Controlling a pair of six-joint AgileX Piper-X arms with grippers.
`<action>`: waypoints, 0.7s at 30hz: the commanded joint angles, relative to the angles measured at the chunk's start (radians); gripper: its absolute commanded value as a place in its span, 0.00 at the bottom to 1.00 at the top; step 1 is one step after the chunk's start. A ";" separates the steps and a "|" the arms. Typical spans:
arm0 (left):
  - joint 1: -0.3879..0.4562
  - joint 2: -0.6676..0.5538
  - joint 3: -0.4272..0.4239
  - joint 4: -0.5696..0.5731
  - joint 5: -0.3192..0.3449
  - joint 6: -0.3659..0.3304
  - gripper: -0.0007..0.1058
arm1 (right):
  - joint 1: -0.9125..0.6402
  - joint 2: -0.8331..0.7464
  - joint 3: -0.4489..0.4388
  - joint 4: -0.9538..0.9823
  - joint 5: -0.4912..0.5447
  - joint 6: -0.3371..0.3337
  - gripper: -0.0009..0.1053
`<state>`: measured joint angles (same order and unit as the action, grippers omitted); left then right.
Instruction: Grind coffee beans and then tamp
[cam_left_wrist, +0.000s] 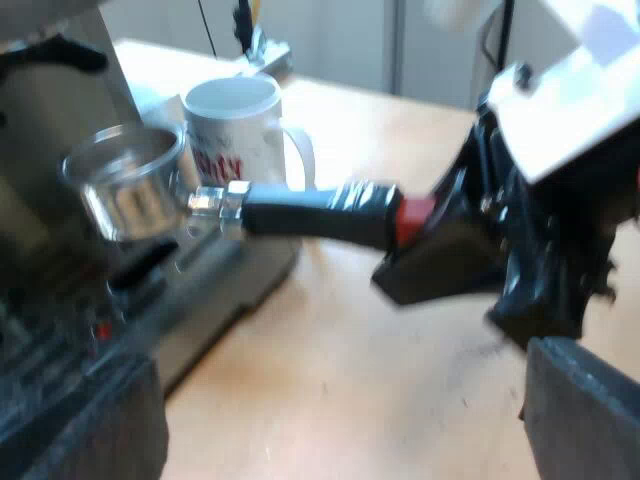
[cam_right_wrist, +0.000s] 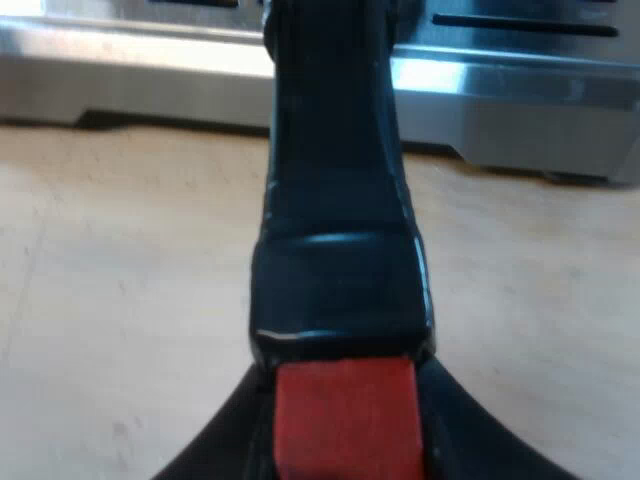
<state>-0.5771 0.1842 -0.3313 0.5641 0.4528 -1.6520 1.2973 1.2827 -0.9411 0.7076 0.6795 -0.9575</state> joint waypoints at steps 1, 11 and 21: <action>-0.005 -0.003 -0.036 0.070 -0.015 -0.002 0.71 | 0.024 -0.037 -0.007 0.030 0.051 -0.018 0.01; -0.005 -0.006 -0.170 0.265 -0.015 -0.002 0.71 | 0.064 -0.187 0.093 0.022 -0.006 -0.149 0.01; -0.005 -0.009 -0.266 0.464 -0.081 -0.002 0.71 | 0.027 -0.350 0.222 -0.099 -0.193 -0.417 0.01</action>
<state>-0.5771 0.1800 -0.5894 1.0045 0.4003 -1.6479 1.3363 0.9529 -0.7232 0.6508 0.4971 -1.3187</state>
